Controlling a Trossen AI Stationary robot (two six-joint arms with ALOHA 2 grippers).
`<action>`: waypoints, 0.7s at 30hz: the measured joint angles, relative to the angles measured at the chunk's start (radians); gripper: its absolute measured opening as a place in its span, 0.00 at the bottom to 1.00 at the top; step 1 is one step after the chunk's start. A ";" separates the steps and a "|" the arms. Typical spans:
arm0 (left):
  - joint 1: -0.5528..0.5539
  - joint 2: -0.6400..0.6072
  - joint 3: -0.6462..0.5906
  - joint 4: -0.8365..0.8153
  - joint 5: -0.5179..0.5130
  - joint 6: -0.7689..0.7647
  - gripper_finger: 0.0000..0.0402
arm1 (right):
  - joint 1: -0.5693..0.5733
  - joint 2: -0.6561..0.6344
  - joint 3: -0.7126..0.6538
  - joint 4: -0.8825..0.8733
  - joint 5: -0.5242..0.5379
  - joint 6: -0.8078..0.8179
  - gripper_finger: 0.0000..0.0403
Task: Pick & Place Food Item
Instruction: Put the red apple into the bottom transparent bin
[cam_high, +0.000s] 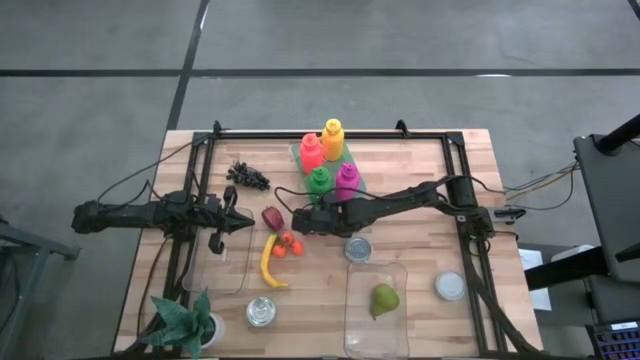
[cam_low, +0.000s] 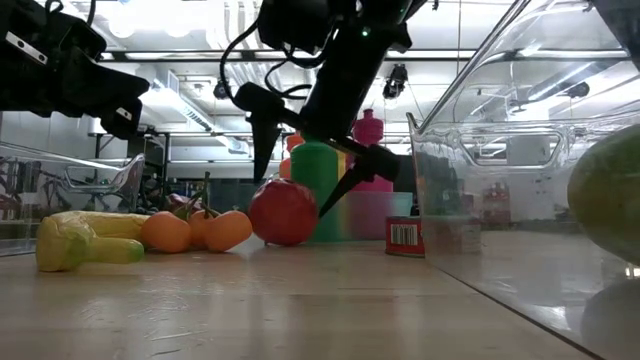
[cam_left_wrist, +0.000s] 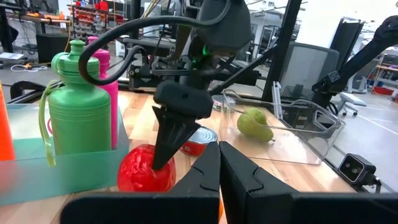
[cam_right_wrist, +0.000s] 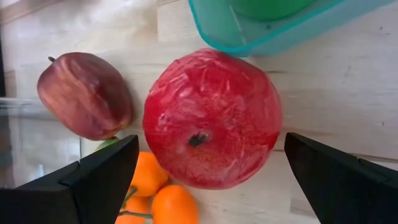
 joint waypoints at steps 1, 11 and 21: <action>0.000 0.000 0.000 0.000 0.000 0.000 0.00 | 0.000 0.004 0.000 0.001 0.000 0.000 0.99; 0.000 0.000 0.000 0.000 0.000 0.000 0.00 | 0.001 0.021 0.000 -0.008 0.002 0.006 0.99; 0.000 0.000 0.000 0.000 0.000 0.000 0.00 | 0.002 0.012 0.000 -0.077 -0.052 0.000 0.99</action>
